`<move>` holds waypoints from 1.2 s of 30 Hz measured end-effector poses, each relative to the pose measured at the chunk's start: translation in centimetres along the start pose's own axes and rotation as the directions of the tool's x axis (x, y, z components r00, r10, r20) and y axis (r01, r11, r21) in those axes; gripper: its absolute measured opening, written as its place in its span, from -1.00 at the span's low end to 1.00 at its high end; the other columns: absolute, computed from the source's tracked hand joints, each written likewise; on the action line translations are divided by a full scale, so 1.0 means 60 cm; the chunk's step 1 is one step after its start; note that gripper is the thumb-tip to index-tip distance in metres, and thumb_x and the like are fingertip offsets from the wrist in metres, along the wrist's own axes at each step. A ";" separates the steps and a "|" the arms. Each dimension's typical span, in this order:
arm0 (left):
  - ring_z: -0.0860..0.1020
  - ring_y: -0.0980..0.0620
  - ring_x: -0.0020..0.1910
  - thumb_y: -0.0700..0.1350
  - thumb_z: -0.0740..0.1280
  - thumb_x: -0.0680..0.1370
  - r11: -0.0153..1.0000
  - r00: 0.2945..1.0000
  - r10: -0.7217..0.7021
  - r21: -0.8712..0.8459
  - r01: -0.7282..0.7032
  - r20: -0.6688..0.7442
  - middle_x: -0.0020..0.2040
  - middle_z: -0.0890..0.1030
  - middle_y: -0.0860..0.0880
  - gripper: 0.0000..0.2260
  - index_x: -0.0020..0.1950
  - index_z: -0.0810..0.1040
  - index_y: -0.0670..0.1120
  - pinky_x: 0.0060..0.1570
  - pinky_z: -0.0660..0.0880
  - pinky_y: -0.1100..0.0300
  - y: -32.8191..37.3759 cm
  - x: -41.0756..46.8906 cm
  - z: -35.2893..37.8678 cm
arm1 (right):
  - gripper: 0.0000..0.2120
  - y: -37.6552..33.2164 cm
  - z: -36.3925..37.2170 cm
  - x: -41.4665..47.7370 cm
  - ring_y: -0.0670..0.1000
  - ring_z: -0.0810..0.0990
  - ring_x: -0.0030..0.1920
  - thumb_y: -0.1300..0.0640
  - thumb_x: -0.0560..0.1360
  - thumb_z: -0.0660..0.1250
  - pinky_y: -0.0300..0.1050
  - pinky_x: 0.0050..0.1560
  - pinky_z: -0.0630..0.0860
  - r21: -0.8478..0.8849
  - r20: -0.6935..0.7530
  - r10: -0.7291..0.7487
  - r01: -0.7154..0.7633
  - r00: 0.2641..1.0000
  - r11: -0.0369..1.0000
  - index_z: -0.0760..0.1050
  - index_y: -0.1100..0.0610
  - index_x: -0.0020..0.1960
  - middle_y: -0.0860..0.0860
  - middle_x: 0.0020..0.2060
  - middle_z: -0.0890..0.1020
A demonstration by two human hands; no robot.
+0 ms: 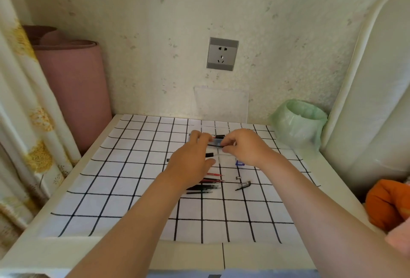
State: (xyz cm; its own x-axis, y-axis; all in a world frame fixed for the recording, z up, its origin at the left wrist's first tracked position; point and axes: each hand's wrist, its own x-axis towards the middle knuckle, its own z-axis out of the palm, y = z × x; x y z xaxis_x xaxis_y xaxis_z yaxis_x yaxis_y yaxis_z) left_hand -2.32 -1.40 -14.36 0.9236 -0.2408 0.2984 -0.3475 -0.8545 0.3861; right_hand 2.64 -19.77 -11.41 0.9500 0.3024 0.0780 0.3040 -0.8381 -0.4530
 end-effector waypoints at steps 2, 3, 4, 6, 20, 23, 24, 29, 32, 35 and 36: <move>0.50 0.07 -0.19 0.11 0.33 0.56 1.000 0.998 0.003 -0.013 -0.004 -0.057 0.21 0.37 0.04 -0.62 0.30 0.33 0.02 -0.30 0.46 0.18 0.002 -0.002 -0.010 | -0.85 -0.003 -0.007 -0.008 -0.14 0.54 -0.15 0.06 0.50 0.42 -0.22 -0.10 0.41 -0.035 -0.058 -0.021 0.019 0.998 0.999 0.67 -0.06 0.05 -0.18 -0.13 0.63; 0.51 0.06 -0.19 0.13 0.31 0.57 1.000 0.997 0.001 -0.017 -0.002 -0.077 0.17 0.40 0.05 -0.65 0.26 0.33 0.02 -0.29 0.49 0.16 0.002 -0.003 -0.014 | -0.85 -0.004 -0.009 -0.014 -0.14 0.55 -0.14 0.06 0.50 0.42 -0.23 -0.10 0.40 -0.060 -0.074 -0.035 0.030 0.997 0.998 0.67 -0.06 0.05 -0.17 -0.11 0.65; 0.49 0.07 -0.21 0.15 0.30 0.57 1.000 0.995 0.000 -0.018 -0.002 -0.096 0.13 0.40 0.07 -0.66 0.23 0.34 0.02 -0.31 0.47 0.17 0.003 -0.005 -0.018 | -0.85 -0.005 -0.010 -0.022 -0.13 0.57 -0.12 0.07 0.50 0.41 -0.23 -0.09 0.40 -0.088 -0.086 -0.048 0.040 0.995 0.995 0.67 -0.07 0.05 -0.16 -0.08 0.68; 0.43 0.10 -0.29 0.15 0.28 0.58 1.000 0.992 0.011 -0.006 -0.012 -0.126 0.06 0.39 0.09 -0.70 0.18 0.35 0.02 -0.38 0.38 0.22 0.002 -0.006 -0.023 | -0.83 -0.005 -0.010 -0.041 -0.09 0.62 -0.07 0.07 0.50 0.41 -0.20 -0.03 0.46 -0.153 -0.101 -0.065 0.049 0.993 0.987 0.67 -0.07 0.07 -0.14 -0.05 0.69; 0.54 0.13 -0.19 0.09 0.20 0.63 0.994 0.990 -0.098 0.062 0.092 0.097 -0.15 0.61 0.13 -0.83 0.06 0.58 0.14 -0.26 0.44 0.22 -0.009 -0.012 -0.028 | -0.84 0.010 -0.021 -0.097 -0.19 0.47 -0.16 0.04 0.56 0.34 -0.32 -0.22 0.32 -0.145 -0.080 -0.032 0.020 0.996 0.989 0.64 -0.11 0.10 -0.17 -0.01 0.67; 0.51 0.15 -0.20 0.10 0.21 0.63 0.996 0.990 -0.088 0.005 0.088 0.115 -0.14 0.60 0.14 -0.85 0.08 0.56 0.18 -0.28 0.39 0.24 -0.007 -0.012 -0.028 | -0.83 0.009 -0.021 -0.099 -0.21 0.47 -0.17 0.04 0.56 0.34 -0.42 -0.26 0.25 -0.143 -0.064 -0.053 0.043 0.997 0.989 0.64 -0.11 0.10 -0.18 0.00 0.67; 0.51 0.16 -0.20 0.11 0.21 0.63 0.996 0.989 -0.084 -0.014 0.087 0.125 -0.14 0.60 0.14 -0.86 0.09 0.55 0.19 -0.27 0.39 0.25 -0.005 -0.012 -0.028 | -0.83 0.008 -0.021 -0.099 -0.21 0.47 -0.17 0.04 0.56 0.34 -0.39 -0.25 0.27 -0.141 -0.062 -0.056 0.047 0.996 0.989 0.64 -0.10 0.11 -0.17 0.00 0.67; 0.55 0.13 -0.19 0.12 0.18 0.63 0.994 0.982 -0.086 -0.060 0.097 0.168 -0.18 0.61 0.13 -0.85 0.06 0.55 0.21 -0.19 0.50 0.19 -0.002 -0.010 -0.028 | -0.82 0.011 -0.022 -0.098 -0.18 0.48 -0.14 0.05 0.56 0.34 -0.24 -0.13 0.34 -0.136 -0.049 -0.056 0.049 0.997 0.990 0.64 -0.08 0.12 -0.15 0.03 0.66; 0.55 0.13 -0.19 0.12 0.14 0.64 0.993 0.980 -0.085 -0.068 0.098 0.181 -0.18 0.61 0.11 -0.81 0.07 0.55 0.19 -0.15 0.51 0.17 0.000 -0.009 -0.028 | -0.82 0.015 -0.023 -0.097 -0.17 0.50 -0.13 0.05 0.56 0.34 -0.23 -0.12 0.36 -0.142 -0.043 -0.045 0.038 0.998 0.989 0.63 -0.09 0.13 -0.15 0.03 0.66; 0.53 0.18 -0.21 0.09 0.12 0.66 0.992 0.978 -0.079 -0.085 0.097 0.193 -0.18 0.61 0.13 -0.80 0.08 0.54 0.18 -0.23 0.45 0.23 0.000 -0.008 -0.026 | -0.82 0.018 -0.024 -0.097 -0.15 0.54 -0.08 0.05 0.57 0.33 -0.22 -0.10 0.38 -0.165 -0.035 -0.043 0.036 0.998 0.986 0.63 -0.09 0.14 -0.14 0.04 0.67; 0.52 0.20 -0.22 0.08 0.11 0.66 0.991 0.977 -0.078 -0.091 0.097 0.197 -0.17 0.62 0.13 -0.80 0.09 0.53 0.18 -0.26 0.41 0.25 0.000 -0.007 -0.026 | -0.82 0.019 -0.025 -0.097 -0.14 0.57 -0.06 0.05 0.57 0.33 -0.22 -0.09 0.39 -0.170 -0.035 -0.043 0.037 0.998 0.985 0.63 -0.09 0.14 -0.14 0.04 0.67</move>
State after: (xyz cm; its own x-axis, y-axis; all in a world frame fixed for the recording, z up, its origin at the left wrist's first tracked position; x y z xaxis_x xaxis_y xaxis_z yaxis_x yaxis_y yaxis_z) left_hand -2.99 -0.58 -13.13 0.9616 -0.2593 0.0900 -0.2694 -0.8283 0.4913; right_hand -2.47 -23.15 -11.04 0.9379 0.3224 0.1283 0.3464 -0.8913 -0.2926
